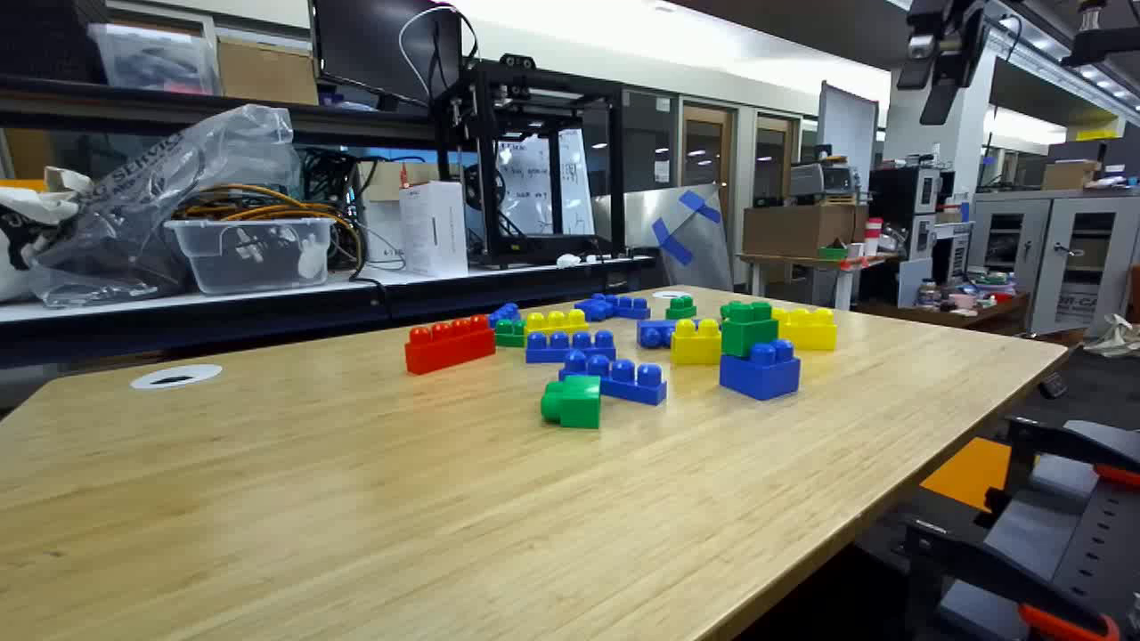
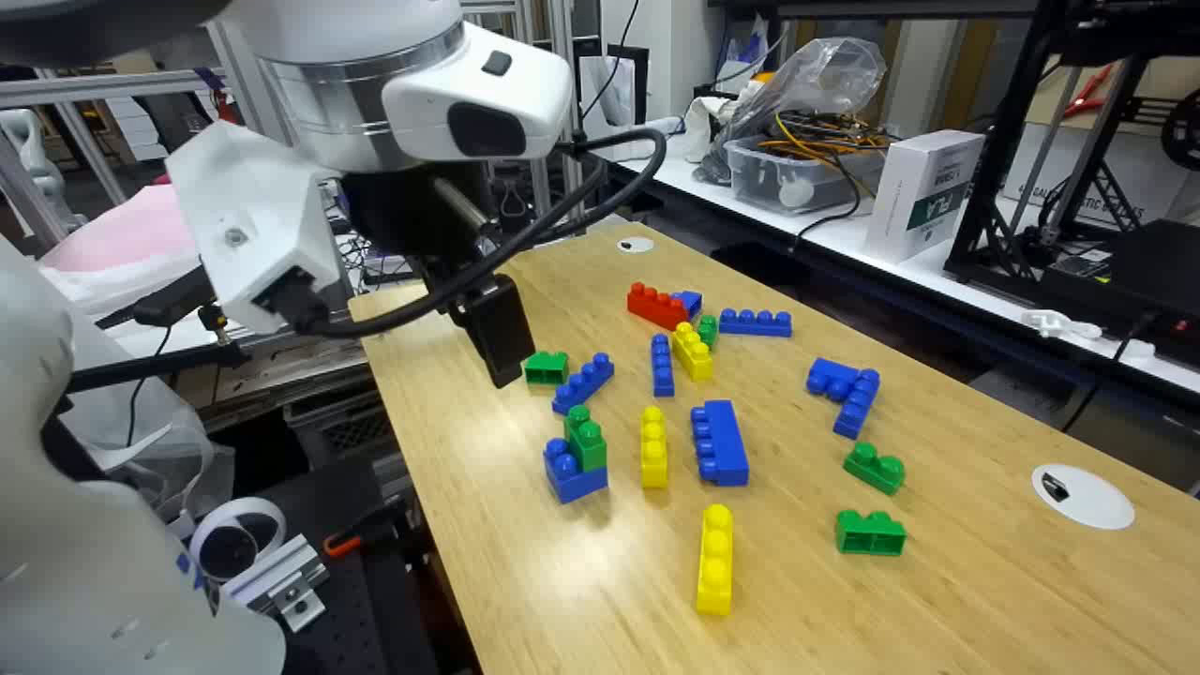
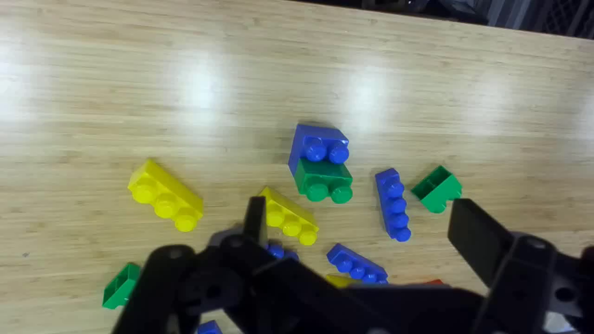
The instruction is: Stack two blue building blocks together
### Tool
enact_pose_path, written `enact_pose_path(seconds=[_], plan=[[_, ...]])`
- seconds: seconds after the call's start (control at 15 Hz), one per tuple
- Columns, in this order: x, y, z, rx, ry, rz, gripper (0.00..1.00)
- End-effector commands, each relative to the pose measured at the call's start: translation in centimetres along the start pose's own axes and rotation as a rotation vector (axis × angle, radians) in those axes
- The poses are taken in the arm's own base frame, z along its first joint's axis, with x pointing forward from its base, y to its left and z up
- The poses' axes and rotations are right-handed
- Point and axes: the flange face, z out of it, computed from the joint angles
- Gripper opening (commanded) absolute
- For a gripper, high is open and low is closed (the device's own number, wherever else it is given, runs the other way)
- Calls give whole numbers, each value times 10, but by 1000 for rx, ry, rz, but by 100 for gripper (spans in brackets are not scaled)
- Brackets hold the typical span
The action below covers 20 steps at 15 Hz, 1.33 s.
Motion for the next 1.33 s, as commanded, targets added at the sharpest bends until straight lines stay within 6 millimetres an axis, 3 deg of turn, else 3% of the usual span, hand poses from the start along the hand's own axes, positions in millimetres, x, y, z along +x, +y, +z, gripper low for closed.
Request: enact_pose_path(seconds=[0.0,0.73,1.27], plan=[[0,0,0,0,-1,0,100],[6,-2,-5,-3,-12,0,100],[55,-37,-43,-99,-1,-113,100]])
